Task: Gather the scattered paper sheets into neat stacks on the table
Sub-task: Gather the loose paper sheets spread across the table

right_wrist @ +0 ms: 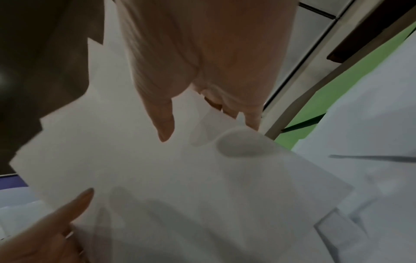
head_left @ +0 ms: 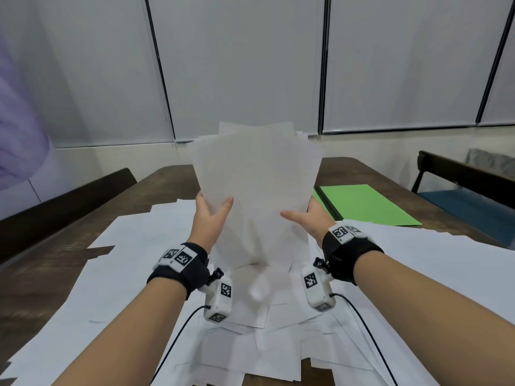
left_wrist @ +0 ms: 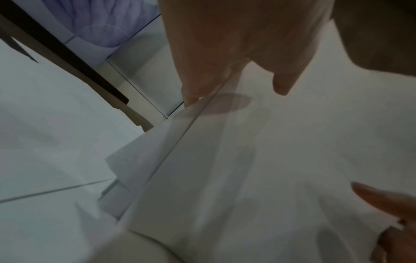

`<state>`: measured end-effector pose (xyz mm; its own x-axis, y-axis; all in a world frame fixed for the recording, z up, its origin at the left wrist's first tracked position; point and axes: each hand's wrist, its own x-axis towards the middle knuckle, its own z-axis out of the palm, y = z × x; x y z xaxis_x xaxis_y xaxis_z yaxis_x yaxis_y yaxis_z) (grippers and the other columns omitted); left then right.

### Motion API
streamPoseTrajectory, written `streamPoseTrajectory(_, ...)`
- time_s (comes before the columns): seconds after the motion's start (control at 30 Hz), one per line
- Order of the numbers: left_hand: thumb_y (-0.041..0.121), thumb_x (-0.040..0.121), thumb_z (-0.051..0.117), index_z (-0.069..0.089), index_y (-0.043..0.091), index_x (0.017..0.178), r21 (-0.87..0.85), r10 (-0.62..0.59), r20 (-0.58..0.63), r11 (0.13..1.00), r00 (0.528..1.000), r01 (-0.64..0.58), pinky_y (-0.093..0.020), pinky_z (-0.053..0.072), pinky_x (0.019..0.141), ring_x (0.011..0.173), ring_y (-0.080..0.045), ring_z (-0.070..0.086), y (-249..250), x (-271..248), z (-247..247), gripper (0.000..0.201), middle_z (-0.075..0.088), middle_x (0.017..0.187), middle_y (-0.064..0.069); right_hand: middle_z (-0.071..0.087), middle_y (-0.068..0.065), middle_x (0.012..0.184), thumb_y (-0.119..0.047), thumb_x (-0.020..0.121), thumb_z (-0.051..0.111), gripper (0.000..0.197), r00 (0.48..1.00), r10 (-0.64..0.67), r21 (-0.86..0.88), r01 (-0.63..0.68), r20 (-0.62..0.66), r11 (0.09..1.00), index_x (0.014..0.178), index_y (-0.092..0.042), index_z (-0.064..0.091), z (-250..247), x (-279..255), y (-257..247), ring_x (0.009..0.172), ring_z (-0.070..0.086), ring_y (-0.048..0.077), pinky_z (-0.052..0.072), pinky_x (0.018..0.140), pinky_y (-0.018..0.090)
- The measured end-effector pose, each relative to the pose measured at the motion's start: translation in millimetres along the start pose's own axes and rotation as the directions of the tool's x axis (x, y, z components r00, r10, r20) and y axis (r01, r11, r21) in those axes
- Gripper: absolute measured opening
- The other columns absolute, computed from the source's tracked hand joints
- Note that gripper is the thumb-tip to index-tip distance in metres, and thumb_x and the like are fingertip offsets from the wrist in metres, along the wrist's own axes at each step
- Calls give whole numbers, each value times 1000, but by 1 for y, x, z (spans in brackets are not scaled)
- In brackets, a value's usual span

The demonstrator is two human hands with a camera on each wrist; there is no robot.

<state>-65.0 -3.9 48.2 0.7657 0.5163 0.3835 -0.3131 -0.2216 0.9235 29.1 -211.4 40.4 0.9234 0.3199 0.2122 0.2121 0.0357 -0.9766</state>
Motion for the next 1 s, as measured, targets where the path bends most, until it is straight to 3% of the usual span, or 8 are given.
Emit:
streamPoseTrajectory(0.17, 18, 92, 61, 43, 19, 121, 5, 97, -63, 995, 993, -96, -29, 45, 100, 109, -6, 58, 8, 3, 3, 35, 60, 116, 8, 67, 7, 112, -1, 79, 72, 46, 989, -95, 57, 102, -110, 993, 117, -18, 52, 8, 3, -13, 99, 67, 23, 53, 91, 40)
streamPoseTrajectory(0.37, 26, 88, 66, 29, 29, 142, 24, 247, -70, 969, 967, -246, -28, 42, 104, 122, -3, 51, 18, 12, -7, 66, 50, 133, 8, 66, 7, 116, 3, 78, 72, 59, 991, -114, 134, 122, -68, 983, 126, -16, 44, 7, 7, -25, 103, 66, 21, 52, 91, 35)
streamPoseTrajectory(0.53, 32, 87, 67, 2, 30, 151, 60, 129, 33, 990, 991, -130, -32, 27, 115, 139, -5, 30, 3, 12, -11, 92, 25, 154, 10, 66, 8, 114, -4, 76, 77, 66, 998, 15, 59, -12, -63, 998, 132, -13, 43, 10, 8, -6, 101, 66, 23, 52, 93, 42)
streamPoseTrajectory(0.6, 31, 88, 66, 4, 25, 151, 51, -23, 72, 999, 997, 19, -34, 33, 112, 132, -8, 41, -12, 7, -11, 90, 37, 148, 6, 67, 11, 116, -6, 77, 77, 54, 997, 68, -18, -68, -26, 998, 126, -8, 53, 11, 5, 4, 104, 66, 27, 51, 96, 46)
streamPoseTrajectory(0.67, 30, 90, 63, 27, 15, 142, 124, -104, 70, 988, 992, 95, -37, 40, 107, 124, -13, 50, -28, 0, -10, 65, 51, 133, 4, 67, 14, 117, -5, 82, 72, 40, 997, 78, -80, -78, -8, 994, 119, -7, 59, 13, 0, 11, 103, 65, 27, 51, 94, 41)
streamPoseTrajectory(0.77, 23, 93, 59, 45, 17, 115, 121, -54, 10, 991, 998, 52, -24, 48, 84, 99, -9, 59, -25, -8, -3, 27, 59, 103, 9, 67, 14, 112, 1, 84, 67, 25, 998, 14, -42, -17, -69, 999, 103, -15, 61, 12, -1, 8, 96, 65, 26, 52, 87, 36)
streamPoseTrajectory(0.9, 25, 95, 57, 46, 14, 101, 46, 47, -24, 998, 999, -46, -9, 41, 61, 65, 9, 53, -8, -2, 5, 17, 49, 75, 15, 69, 11, 108, 0, 79, 70, 31, 992, -37, 20, 40, -117, 999, 98, -21, 59, 5, 5, 3, 99, 67, 28, 54, 89, 42)
streamPoseTrajectory(1.0, 30, 95, 55, 45, 16, 103, 53, -57, -12, 997, 998, 57, -18, 43, 70, 81, -2, 55, -12, 1, 8, 19, 53, 84, 14, 69, 9, 109, -2, 80, 69, 30, 993, 10, 11, -9, -117, 1000, 102, -20, 59, 2, 1, 14, 100, 67, 27, 53, 92, 43)
